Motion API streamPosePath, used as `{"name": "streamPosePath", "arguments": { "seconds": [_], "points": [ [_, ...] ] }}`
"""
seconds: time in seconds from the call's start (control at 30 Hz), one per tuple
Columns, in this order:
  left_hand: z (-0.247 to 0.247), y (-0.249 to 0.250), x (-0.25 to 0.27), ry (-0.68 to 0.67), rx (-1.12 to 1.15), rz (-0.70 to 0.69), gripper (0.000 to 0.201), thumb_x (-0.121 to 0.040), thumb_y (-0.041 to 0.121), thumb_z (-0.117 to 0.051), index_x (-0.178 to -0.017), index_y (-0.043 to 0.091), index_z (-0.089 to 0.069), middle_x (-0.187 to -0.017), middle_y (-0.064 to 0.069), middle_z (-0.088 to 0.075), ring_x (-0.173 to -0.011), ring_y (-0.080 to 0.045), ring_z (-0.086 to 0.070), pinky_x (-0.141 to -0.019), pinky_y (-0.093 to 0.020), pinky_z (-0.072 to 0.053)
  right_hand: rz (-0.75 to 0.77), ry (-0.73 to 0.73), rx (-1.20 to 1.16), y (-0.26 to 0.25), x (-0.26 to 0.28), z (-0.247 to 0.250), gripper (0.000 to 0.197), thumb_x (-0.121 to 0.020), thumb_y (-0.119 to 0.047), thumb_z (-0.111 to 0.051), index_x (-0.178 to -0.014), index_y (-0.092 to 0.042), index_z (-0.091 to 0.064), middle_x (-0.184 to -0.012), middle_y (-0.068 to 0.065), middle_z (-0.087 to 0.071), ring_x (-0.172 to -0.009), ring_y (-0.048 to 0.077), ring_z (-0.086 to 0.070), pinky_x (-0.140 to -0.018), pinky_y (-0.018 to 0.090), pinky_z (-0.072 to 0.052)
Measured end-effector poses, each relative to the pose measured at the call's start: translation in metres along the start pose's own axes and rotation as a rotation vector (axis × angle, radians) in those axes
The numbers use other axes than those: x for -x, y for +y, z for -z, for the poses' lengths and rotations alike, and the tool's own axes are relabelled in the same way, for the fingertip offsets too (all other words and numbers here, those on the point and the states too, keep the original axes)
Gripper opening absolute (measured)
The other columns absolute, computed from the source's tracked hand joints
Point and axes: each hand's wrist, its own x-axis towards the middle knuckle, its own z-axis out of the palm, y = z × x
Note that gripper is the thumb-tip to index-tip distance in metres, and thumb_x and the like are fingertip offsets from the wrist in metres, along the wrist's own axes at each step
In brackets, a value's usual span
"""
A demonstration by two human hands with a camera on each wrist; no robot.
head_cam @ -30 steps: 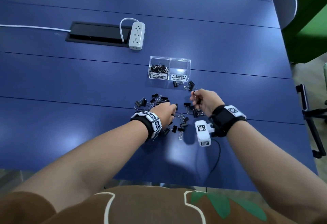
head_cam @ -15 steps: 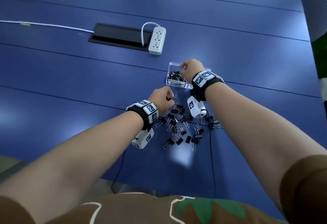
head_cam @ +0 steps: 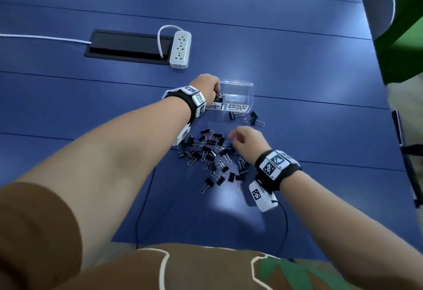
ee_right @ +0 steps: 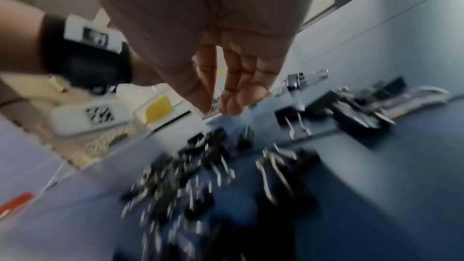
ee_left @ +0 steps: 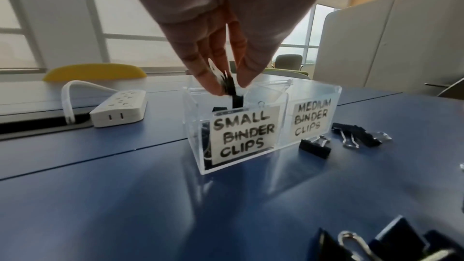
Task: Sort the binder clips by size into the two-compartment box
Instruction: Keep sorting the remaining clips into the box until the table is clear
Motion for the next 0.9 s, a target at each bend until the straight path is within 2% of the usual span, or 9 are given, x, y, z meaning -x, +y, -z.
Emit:
{"name": "streamPosePath", "arguments": {
  "seconds": [0.07,0.17,0.27,0.37,0.43,0.53,0.67,0.8,0.9],
  "points": [
    [-0.005,0.003,0.002,0.006,-0.002,-0.046,0.032,-0.083,-0.002,-0.047,-0.106,0.010,-0.066,-0.116,-0.009,-0.066,-0.109,-0.029,-0.059,-0.090,-0.034,-0.049,0.067,-0.104,0.077,0.010,0.018,-0.017,0.019,-0.084,-0.010,-0.058,-0.098,-0.018,-0.068,-0.086,-0.003,-0.051,-0.074,0.013,-0.050,-0.079,0.025,-0.046],
    [-0.018,0.007,0.020,0.055,0.007,-0.140,0.026,-0.081,0.001,-0.051,-0.100,0.010,-0.066,-0.111,-0.011,-0.065,-0.109,-0.029,-0.056,-0.094,-0.038,-0.047,0.062,-0.198,0.141,0.025,0.029,-0.032,0.024,-0.081,-0.015,-0.064,-0.104,-0.021,-0.066,-0.090,0.000,-0.045,-0.075,0.017,-0.050,-0.077,0.026,-0.046],
    [-0.037,0.002,0.052,0.001,0.008,-0.168,0.017,-0.082,0.007,-0.055,-0.096,0.014,-0.064,-0.108,-0.008,-0.058,-0.105,-0.025,-0.052,-0.095,-0.037,-0.044,0.006,-0.115,0.119,0.036,0.030,-0.029,0.026,-0.082,-0.015,-0.062,-0.107,-0.022,-0.065,-0.094,-0.001,-0.045,-0.080,0.016,-0.050,-0.080,0.025,-0.044],
    [-0.058,-0.012,0.086,-0.113,0.024,-0.121,0.014,-0.083,0.009,-0.056,-0.093,0.016,-0.064,-0.097,0.000,-0.051,-0.091,-0.018,-0.052,-0.089,-0.036,-0.049,-0.027,-0.007,0.038,0.044,0.029,-0.022,0.023,-0.079,-0.015,-0.064,-0.101,-0.023,-0.067,-0.083,-0.001,-0.049,-0.077,0.020,-0.052,-0.070,0.023,-0.043],
    [-0.071,-0.021,0.107,-0.172,0.035,-0.103,0.013,-0.083,0.009,-0.058,-0.092,0.015,-0.066,-0.093,0.002,-0.049,-0.081,-0.016,-0.051,-0.085,-0.037,-0.051,-0.031,-0.003,0.023,0.046,0.032,-0.022,0.020,-0.079,-0.016,-0.066,-0.097,-0.025,-0.067,-0.078,0.002,-0.053,-0.080,0.021,-0.055,-0.066,0.021,-0.042],
    [-0.089,-0.029,0.128,-0.234,0.048,-0.103,0.015,-0.085,0.012,-0.061,-0.099,0.015,-0.067,-0.101,-0.005,-0.054,-0.078,-0.014,-0.049,-0.087,-0.033,-0.050,-0.005,-0.054,0.038,0.044,0.041,-0.029,0.023,-0.079,-0.013,-0.064,-0.097,-0.026,-0.067,-0.078,0.003,-0.056,-0.078,0.021,-0.056,-0.073,0.027,-0.046],
    [-0.096,-0.032,0.136,-0.203,0.107,-0.048,0.023,-0.082,0.016,-0.068,-0.104,0.015,-0.066,-0.107,-0.005,-0.051,-0.080,-0.016,-0.050,-0.087,-0.036,-0.051,0.033,-0.113,0.113,0.034,0.045,-0.041,0.028,-0.082,-0.015,-0.062,-0.107,-0.026,-0.065,-0.077,-0.005,-0.046,-0.077,0.019,-0.053,-0.076,0.027,-0.045],
    [-0.089,-0.034,0.137,-0.126,0.153,0.018,0.017,-0.077,0.015,-0.070,-0.091,0.013,-0.061,-0.096,0.000,-0.044,-0.084,-0.026,-0.057,-0.084,-0.034,-0.050,-0.029,-0.117,0.147,0.027,0.038,-0.043,0.022,-0.084,-0.020,-0.060,-0.105,-0.025,-0.061,-0.081,-0.007,-0.043,-0.075,0.016,-0.049,-0.075,0.029,-0.045],
    [-0.084,-0.038,0.133,-0.046,0.153,0.083,0.011,-0.080,0.011,-0.063,-0.084,0.017,-0.055,-0.094,0.001,-0.044,-0.078,-0.024,-0.054,-0.083,-0.038,-0.051,-0.074,-0.075,0.146,0.031,0.035,-0.035,0.016,-0.085,-0.020,-0.059,-0.100,-0.022,-0.059,-0.085,-0.003,-0.048,-0.074,0.018,-0.050,-0.069,0.027,-0.041]
  ]
}}
